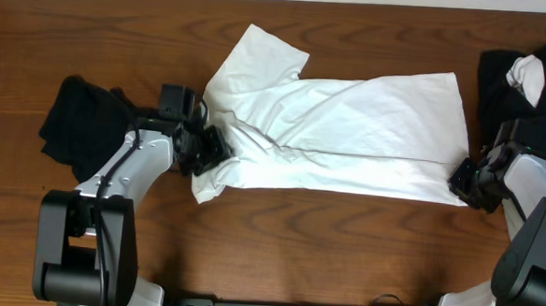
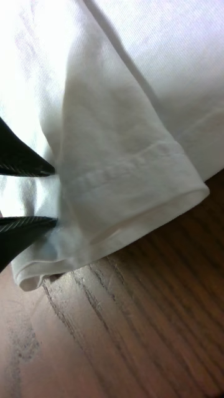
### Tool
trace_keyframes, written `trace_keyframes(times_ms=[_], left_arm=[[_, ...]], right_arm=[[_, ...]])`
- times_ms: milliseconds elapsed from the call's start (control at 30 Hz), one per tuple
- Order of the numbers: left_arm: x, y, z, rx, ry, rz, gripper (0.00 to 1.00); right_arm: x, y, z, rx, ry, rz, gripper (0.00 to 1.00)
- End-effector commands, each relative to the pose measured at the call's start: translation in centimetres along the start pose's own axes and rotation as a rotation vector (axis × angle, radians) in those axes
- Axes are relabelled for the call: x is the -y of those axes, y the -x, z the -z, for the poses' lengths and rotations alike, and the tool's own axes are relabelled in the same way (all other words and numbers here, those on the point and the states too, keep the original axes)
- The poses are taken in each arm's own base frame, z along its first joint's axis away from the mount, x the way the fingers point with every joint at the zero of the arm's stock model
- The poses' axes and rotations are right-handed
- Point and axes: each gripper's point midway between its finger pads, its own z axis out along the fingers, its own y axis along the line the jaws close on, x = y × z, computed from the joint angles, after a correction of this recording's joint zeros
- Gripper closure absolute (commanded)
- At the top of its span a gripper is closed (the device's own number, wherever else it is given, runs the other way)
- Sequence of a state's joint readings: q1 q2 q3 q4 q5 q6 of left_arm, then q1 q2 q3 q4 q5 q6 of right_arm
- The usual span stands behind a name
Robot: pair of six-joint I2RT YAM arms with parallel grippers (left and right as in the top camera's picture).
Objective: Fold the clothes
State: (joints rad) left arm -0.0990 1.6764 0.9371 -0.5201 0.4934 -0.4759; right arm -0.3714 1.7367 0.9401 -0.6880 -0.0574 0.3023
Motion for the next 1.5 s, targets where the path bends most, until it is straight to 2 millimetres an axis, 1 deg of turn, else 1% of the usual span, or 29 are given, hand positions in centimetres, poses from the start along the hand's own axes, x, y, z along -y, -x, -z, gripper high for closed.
trace_keyframes(times_ms=[0,100,200,267,333,400,433,533,700,867,933,1033,1100,1133,1200,1333,1467], left_arm=[[-0.9,-1.1,0.2,-0.045,0.033,-0.053,0.55],[-0.9,-2.1,1.2,-0.064,0.041,-0.120,0.57],[-0.3,-2.5,2.8,-0.039,0.031,-0.191,0.57],[-0.9,-2.0,4.0,0.015,0.086,-0.206,0.57],[-2.4,-0.9,5.3,0.099,0.196,-0.187,0.57],[-3.3,0.0,6.1,0.162,0.262,-0.162,0.56],[-3.4,0.3,6.3,0.177,0.271,-0.164,0.55],[-3.2,0.6,6.0,0.182,0.263,-0.167,0.54],[-2.7,-0.3,4.9,0.115,0.211,-0.160,0.53],[-3.3,-1.2,4.4,0.066,0.226,-0.146,0.53],[-3.4,-2.2,4.2,0.022,0.218,-0.132,0.53],[-2.1,-4.9,4.1,-0.100,0.120,-0.098,0.53],[-1.4,-6.4,4.2,-0.168,0.069,-0.079,0.53],[-1.4,-6.8,4.3,-0.186,0.066,-0.073,0.53],[-2.1,-7.2,4.4,-0.200,0.099,-0.073,0.53],[-4.7,-6.3,4.6,-0.151,0.247,-0.109,0.53],[-5.1,-6.1,3.6,-0.131,0.241,-0.135,0.53]], right_arm=[[0.2,-1.0,-0.7,-0.031,-0.017,0.020,0.79],[0.2,-1.1,-0.6,-0.033,-0.019,0.020,0.79],[0.3,-1.1,-0.7,-0.035,-0.019,0.020,0.79],[0.3,-1.2,-0.7,-0.036,-0.020,0.020,0.79],[0.3,-1.4,-0.8,-0.039,-0.020,0.020,0.79],[0.4,-1.5,-0.9,-0.040,-0.021,0.020,0.80],[0.4,-1.5,-0.9,-0.040,-0.021,0.020,0.80],[0.4,-1.4,-1.0,-0.036,-0.019,0.020,0.81],[0.3,-1.2,-1.0,-0.028,-0.016,0.020,0.80],[0.3,-1.2,-1.0,-0.027,-0.015,0.020,0.80],[0.3,-1.2,-1.0,-0.027,-0.015,0.020,0.80],[0.3,-1.1,-1.0,-0.026,-0.015,0.020,0.80],[0.3,-1.1,-1.0,-0.025,-0.015,0.020,0.80],[0.2,-1.1,-1.0,-0.024,-0.015,0.020,0.79],[0.2,-1.1,-1.0,-0.023,-0.015,0.020,0.79],[0.3,-1.1,-1.0,-0.025,-0.015,0.020,0.79],[0.3,-1.2,-1.0,-0.028,-0.016,0.020,0.79]])
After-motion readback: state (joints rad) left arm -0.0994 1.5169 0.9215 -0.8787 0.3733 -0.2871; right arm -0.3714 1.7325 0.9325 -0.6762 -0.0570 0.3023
